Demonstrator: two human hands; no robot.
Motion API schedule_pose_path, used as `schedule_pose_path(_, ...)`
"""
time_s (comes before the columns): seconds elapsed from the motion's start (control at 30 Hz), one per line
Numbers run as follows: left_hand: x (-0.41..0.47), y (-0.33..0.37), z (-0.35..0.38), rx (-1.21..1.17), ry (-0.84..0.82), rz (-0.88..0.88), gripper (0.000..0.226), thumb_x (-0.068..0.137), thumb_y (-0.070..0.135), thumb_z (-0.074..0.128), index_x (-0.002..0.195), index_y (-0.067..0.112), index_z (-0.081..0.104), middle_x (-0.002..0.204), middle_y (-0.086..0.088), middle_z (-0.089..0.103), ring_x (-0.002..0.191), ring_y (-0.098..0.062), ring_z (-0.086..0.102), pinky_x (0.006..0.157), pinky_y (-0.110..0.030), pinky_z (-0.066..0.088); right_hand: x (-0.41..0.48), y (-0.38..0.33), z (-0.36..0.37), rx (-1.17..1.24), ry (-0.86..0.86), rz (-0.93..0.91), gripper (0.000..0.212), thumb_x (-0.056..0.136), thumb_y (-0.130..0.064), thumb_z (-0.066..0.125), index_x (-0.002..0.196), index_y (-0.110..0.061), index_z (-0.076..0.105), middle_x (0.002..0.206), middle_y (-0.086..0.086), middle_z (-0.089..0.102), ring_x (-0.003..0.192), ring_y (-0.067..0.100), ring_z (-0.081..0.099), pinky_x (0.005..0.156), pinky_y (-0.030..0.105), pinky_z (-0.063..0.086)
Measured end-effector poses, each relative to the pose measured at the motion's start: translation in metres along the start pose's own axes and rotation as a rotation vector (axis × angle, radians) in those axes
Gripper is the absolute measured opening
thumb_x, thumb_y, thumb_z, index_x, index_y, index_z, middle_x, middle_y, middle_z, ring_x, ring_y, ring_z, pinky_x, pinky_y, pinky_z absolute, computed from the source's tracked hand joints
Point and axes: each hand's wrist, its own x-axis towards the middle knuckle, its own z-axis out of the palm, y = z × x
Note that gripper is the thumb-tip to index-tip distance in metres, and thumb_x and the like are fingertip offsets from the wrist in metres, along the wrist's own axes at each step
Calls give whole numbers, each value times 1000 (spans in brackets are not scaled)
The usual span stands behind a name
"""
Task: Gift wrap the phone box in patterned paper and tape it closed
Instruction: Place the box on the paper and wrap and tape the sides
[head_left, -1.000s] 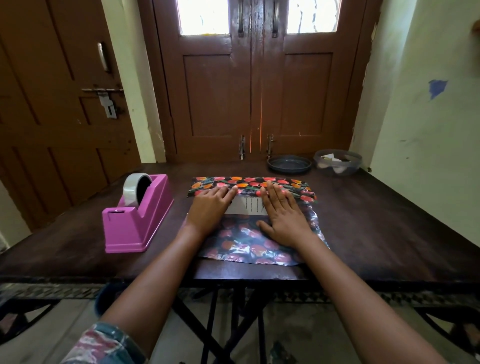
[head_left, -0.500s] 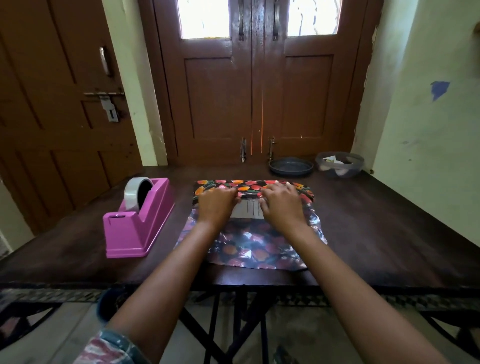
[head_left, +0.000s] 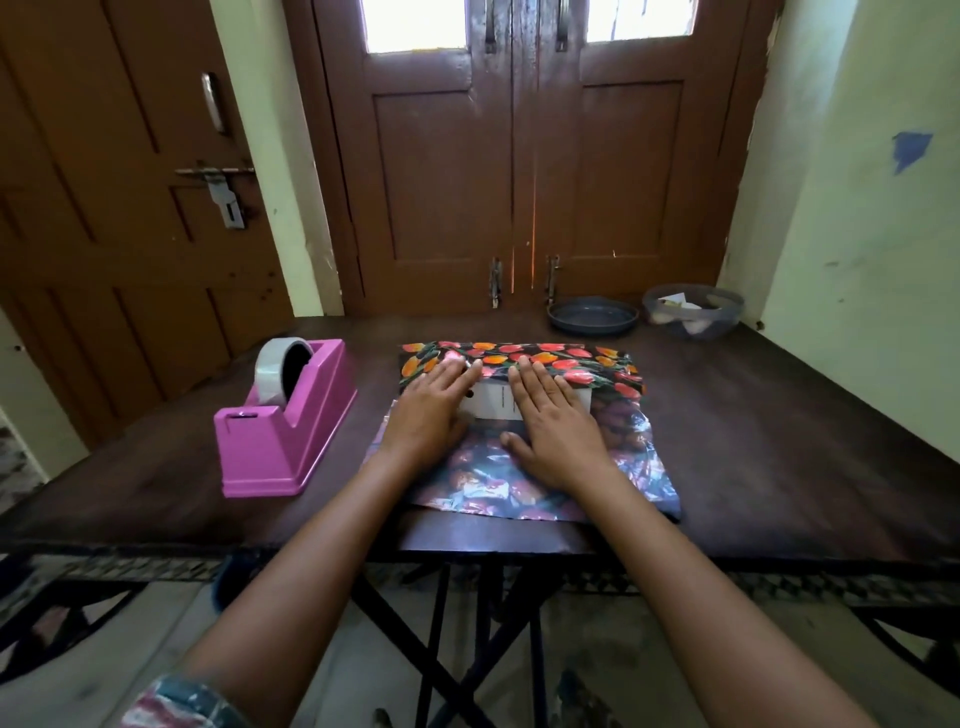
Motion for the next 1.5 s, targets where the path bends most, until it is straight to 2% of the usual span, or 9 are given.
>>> schedule_pose_path(0.13, -12, -6, -7, -63, -146, -25, 74, 90, 38, 55, 149, 32, 10, 158, 1, 10, 145, -14, 4, 116, -34, 4, 0, -1, -2, -8, -24, 12, 76, 96, -48, 32, 147, -15, -13, 156, 4, -17, 143, 15, -15, 113, 28, -11)
schedule_pose_path(0.23, -25, -9, -24, -199, -91, -116, 56, 91, 35, 56, 143, 24, 37, 153, 0, 27, 142, -16, 23, 114, -35, 19, -1, -2, -5, -20, -53, 11, 76, 96, -48, 31, 147, -14, -14, 156, 4, -17, 143, 16, -15, 113, 29, -11)
schedule_pose_path(0.37, -44, -13, -65, -343, 163, -228, 28, 88, 25, 63, 113, 15, 68, 118, -4, 66, 107, -19, 62, 89, -26, 45, -1, -2, -5, -17, -51, 12, 78, 95, -47, 34, 148, -14, -13, 156, 4, -16, 143, 16, -14, 114, 29, -10)
schedule_pose_path(0.5, -54, -28, -114, -301, 284, -456, 17, 87, 23, 61, 98, 17, 73, 99, -1, 72, 84, -13, 62, 75, -23, 46, -1, -4, -6, -36, -48, 15, 79, 94, -47, 35, 147, -14, -14, 156, 4, -17, 143, 16, -14, 114, 30, -8)
schedule_pose_path(0.7, -71, -67, -153, -122, 108, -948, 24, 90, 34, 54, 99, 16, 67, 99, -4, 67, 86, -21, 61, 62, -28, 45, -3, -3, -6, -39, -64, 19, 78, 95, -47, 32, 147, -14, -16, 155, 4, -20, 143, 16, -16, 114, 29, -10)
schedule_pose_path(0.83, -72, -72, -155, -609, 16, -1122, 31, 93, 25, 53, 114, 3, 58, 113, -13, 60, 100, -29, 59, 74, -39, 53, -1, -2, -4, -44, -55, 18, 78, 95, -48, 32, 147, -14, -16, 155, 4, -19, 143, 16, -16, 114, 30, -10)
schedule_pose_path(1.0, -65, -62, -162, -684, -123, -1162, 36, 95, 22, 47, 126, 2, 51, 122, -18, 54, 107, -31, 55, 75, -39, 51, -1, -1, -2, -60, -48, 20, 78, 95, -49, 30, 147, -13, -16, 155, 5, -18, 143, 16, -15, 114, 30, -9)
schedule_pose_path(1.13, -65, -58, -172, -727, -170, -1181, 35, 96, 19, 44, 125, 1, 47, 100, -16, 52, 108, -29, 54, 80, -38, 50, -1, -2, -1, -63, -47, 18, 78, 95, -49, 30, 147, -13, -16, 155, 5, -18, 143, 17, -15, 114, 30, -9)
schedule_pose_path(1.5, -75, -58, -168, -1036, 111, -1215, 27, 95, 28, 45, 108, 6, 55, 127, -14, 51, 120, -31, 46, 90, -51, 45, 0, 0, 3, -68, -30, 19, 78, 95, -49, 31, 147, -13, -16, 155, 4, -18, 143, 16, -15, 115, 31, -8)
